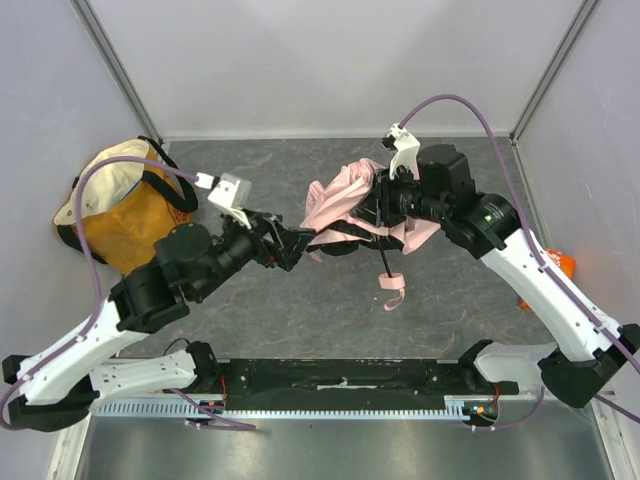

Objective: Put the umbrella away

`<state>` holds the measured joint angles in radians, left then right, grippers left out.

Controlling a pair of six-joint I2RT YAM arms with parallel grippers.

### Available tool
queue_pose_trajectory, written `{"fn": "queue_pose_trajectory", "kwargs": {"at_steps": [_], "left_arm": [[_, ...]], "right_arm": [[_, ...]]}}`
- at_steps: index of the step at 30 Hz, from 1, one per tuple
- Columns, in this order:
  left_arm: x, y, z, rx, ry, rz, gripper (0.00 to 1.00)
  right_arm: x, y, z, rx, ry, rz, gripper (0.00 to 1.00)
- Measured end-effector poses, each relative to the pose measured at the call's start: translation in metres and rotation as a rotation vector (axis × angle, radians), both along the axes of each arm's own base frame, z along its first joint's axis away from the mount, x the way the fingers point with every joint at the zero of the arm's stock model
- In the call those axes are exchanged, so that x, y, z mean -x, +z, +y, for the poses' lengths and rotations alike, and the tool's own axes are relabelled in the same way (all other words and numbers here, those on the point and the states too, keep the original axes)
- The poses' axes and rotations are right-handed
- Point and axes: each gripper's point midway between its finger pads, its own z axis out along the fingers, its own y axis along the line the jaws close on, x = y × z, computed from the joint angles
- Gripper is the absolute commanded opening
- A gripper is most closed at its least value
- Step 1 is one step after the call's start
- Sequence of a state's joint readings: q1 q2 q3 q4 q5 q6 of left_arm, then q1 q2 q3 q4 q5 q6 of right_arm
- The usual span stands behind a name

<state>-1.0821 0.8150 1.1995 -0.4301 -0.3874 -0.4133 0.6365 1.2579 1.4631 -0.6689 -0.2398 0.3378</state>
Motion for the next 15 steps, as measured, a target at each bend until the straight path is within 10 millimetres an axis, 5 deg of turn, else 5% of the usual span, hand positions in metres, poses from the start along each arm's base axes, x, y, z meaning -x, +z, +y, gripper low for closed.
{"fn": "queue_pose_trajectory", "kwargs": {"at_steps": [3, 5, 12, 15], "left_arm": [[-0.005, -0.028, -0.008, -0.057, -0.046, 0.062, 0.87], [-0.006, -0.047, -0.014, -0.085, -0.088, 0.102, 0.61], [-0.023, -0.107, -0.016, -0.144, -0.103, 0.256, 0.17], [-0.025, -0.13, -0.011, -0.171, -0.089, 0.32, 0.1]], "right_arm": [[0.006, 0.009, -0.001, -0.014, 0.027, -0.03, 0.0], [0.011, 0.013, 0.0, -0.027, 0.047, -0.036, 0.0], [0.024, 0.029, 0.0, -0.075, 0.096, -0.071, 0.0], [0.03, 0.037, -0.004, -0.088, 0.095, -0.097, 0.0]]}}
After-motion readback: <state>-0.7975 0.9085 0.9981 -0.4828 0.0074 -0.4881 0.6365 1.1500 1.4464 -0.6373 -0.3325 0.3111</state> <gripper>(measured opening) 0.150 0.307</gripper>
